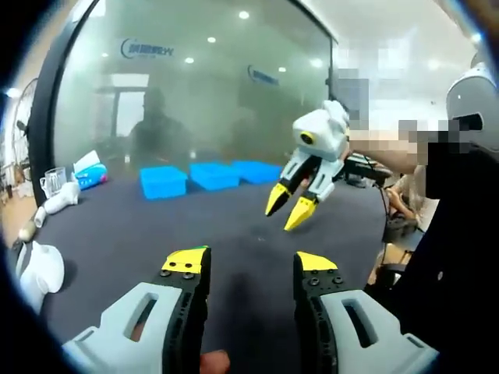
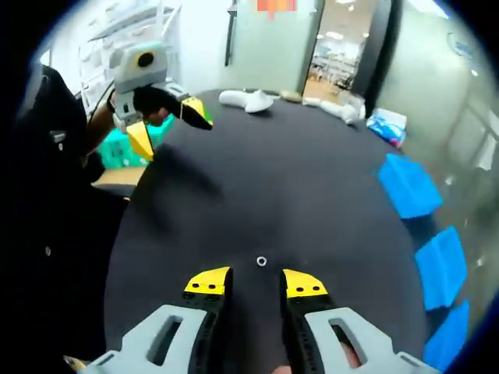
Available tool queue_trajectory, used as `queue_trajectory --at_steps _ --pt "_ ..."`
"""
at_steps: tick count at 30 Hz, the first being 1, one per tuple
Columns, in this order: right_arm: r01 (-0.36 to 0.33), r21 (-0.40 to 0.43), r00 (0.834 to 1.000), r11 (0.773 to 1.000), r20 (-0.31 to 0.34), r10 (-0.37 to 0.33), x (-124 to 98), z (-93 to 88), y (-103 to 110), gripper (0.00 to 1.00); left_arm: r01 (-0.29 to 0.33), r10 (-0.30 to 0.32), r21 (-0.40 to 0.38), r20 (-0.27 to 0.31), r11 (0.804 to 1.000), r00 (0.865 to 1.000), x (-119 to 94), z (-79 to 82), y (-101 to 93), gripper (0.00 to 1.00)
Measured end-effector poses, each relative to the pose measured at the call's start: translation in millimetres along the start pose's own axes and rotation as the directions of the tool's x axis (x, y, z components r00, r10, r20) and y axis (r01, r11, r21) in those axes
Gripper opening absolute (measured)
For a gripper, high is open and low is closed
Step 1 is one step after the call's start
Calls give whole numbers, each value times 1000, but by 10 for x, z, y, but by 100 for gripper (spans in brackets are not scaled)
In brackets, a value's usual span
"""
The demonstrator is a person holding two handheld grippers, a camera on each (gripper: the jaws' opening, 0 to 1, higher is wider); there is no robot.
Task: Sort the screws, nuts, and washers into the corresponding bins
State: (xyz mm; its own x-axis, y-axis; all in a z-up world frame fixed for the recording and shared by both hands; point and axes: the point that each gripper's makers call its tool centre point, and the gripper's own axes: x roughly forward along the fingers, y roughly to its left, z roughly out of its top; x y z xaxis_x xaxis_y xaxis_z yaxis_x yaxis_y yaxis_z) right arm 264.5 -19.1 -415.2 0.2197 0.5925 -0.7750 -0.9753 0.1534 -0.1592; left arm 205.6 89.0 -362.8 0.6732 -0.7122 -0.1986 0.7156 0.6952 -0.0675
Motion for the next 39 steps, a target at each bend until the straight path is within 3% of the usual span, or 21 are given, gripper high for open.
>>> queue_trajectory --at_steps 11,20,34,39 --pt "-62 -14 996 998 -61 61 196 -1 11 18 -2 2 -18 3 1000 1000 5 -42 40 41" --pt "-72 12 994 997 -81 72 276 -63 -9 13 -6 7 -25 4 1000 1000 0 -59 67 41" --pt "-75 4 994 997 -82 75 282 -51 9 4 -2 2 -19 2 1000 1000 18 -40 48 41" --pt "-55 32 998 998 -35 56 235 -65 -13 4 -4 4 -19 5 1000 1000 16 -25 53 41"
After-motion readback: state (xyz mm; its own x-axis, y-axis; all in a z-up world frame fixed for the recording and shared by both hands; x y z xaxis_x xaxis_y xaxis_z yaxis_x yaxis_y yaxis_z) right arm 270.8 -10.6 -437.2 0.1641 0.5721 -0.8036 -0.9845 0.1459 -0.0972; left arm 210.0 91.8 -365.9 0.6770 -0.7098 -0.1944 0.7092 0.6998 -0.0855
